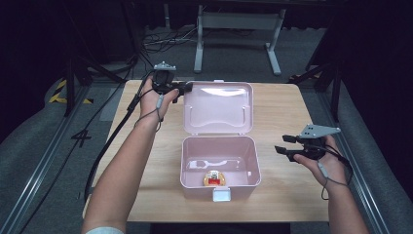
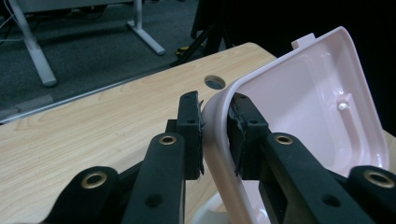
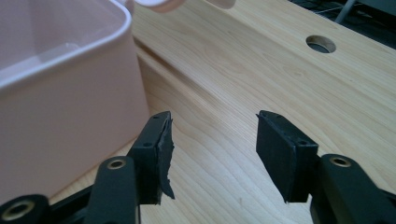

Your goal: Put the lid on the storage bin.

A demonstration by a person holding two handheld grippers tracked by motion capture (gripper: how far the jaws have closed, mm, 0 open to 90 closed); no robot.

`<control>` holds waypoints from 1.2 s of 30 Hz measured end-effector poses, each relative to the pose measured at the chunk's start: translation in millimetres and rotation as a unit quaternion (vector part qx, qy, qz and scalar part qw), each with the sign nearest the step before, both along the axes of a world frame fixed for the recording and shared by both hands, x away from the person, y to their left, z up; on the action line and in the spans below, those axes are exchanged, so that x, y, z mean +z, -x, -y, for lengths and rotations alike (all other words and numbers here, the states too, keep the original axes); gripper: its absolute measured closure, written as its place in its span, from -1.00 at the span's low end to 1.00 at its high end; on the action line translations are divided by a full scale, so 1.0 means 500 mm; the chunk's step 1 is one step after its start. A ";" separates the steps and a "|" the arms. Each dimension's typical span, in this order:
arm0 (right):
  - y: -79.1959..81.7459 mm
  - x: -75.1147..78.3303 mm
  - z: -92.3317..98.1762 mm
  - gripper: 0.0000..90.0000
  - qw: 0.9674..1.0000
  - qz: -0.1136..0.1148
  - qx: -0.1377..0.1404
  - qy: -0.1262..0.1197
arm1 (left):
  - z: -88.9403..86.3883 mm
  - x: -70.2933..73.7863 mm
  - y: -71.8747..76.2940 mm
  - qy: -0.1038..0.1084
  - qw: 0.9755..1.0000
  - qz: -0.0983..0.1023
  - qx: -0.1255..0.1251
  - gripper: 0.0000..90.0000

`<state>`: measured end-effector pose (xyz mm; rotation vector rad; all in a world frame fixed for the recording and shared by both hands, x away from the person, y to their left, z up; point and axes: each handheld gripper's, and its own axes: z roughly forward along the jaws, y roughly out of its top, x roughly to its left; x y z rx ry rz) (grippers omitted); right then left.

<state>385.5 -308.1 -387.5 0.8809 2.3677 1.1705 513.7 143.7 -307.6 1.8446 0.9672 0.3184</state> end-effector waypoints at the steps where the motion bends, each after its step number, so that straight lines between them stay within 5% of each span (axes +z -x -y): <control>1: 0.002 0.003 -0.002 0.07 1.000 -0.001 0.001 -0.002 | 0.000 0.003 0.004 0.001 1.000 0.002 -0.001 0.69; 12: 0.014 0.018 -0.015 0.28 0.999 -0.029 0.011 -0.013 | -0.003 0.042 0.050 0.004 0.999 0.029 -0.015 0.68; 36: 0.040 0.047 -0.055 0.36 0.997 -0.031 0.052 -0.037 | -0.009 0.081 0.156 0.009 0.996 0.073 -0.049 0.52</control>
